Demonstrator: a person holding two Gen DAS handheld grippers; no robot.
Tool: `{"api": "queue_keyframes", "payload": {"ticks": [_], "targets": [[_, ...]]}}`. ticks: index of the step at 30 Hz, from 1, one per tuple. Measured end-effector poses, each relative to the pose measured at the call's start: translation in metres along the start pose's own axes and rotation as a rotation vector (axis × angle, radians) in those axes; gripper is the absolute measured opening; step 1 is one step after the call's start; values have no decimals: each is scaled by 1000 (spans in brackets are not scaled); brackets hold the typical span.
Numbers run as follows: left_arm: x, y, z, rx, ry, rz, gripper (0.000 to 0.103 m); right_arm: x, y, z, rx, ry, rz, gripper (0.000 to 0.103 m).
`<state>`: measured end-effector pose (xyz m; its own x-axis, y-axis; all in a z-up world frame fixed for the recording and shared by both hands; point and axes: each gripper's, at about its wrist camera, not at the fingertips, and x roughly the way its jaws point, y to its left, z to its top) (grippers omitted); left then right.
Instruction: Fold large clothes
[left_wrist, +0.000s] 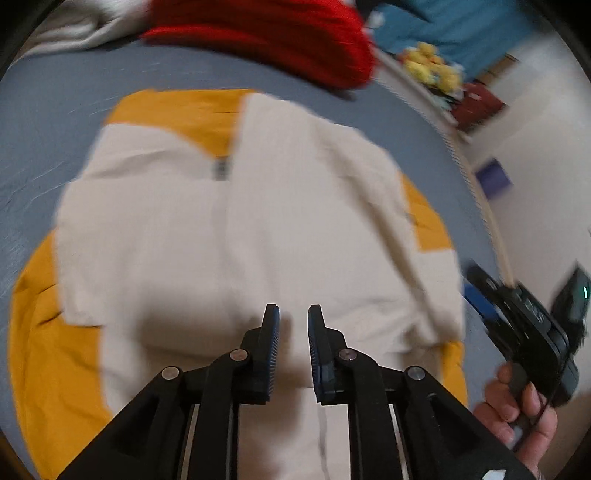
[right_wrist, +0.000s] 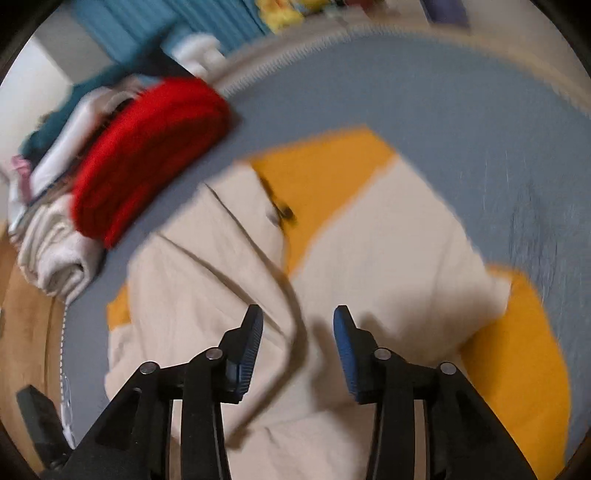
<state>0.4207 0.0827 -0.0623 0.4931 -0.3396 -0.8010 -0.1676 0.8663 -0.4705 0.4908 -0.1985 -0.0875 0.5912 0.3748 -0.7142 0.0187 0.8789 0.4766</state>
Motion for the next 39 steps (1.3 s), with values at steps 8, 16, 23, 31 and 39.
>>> {"api": "queue_keyframes", "payload": {"ticks": [8,16,23,31,39], "targets": [[65,-3,-28,31,237,53,14,84,9,-51,-107,449,59,41],[11,22,-17,-33,79,71,18,44,48,-44,-233,314,133,45],[-57,10,-3,-14,-86,102,18,39,57,-63,-327,360,11,46],[-156,-14,-32,149,-273,54,18,-134,85,-24,-473,-106,81,46],[-262,21,-100,97,-347,41,18,-320,8,-56,-406,-278,16,47]]}}
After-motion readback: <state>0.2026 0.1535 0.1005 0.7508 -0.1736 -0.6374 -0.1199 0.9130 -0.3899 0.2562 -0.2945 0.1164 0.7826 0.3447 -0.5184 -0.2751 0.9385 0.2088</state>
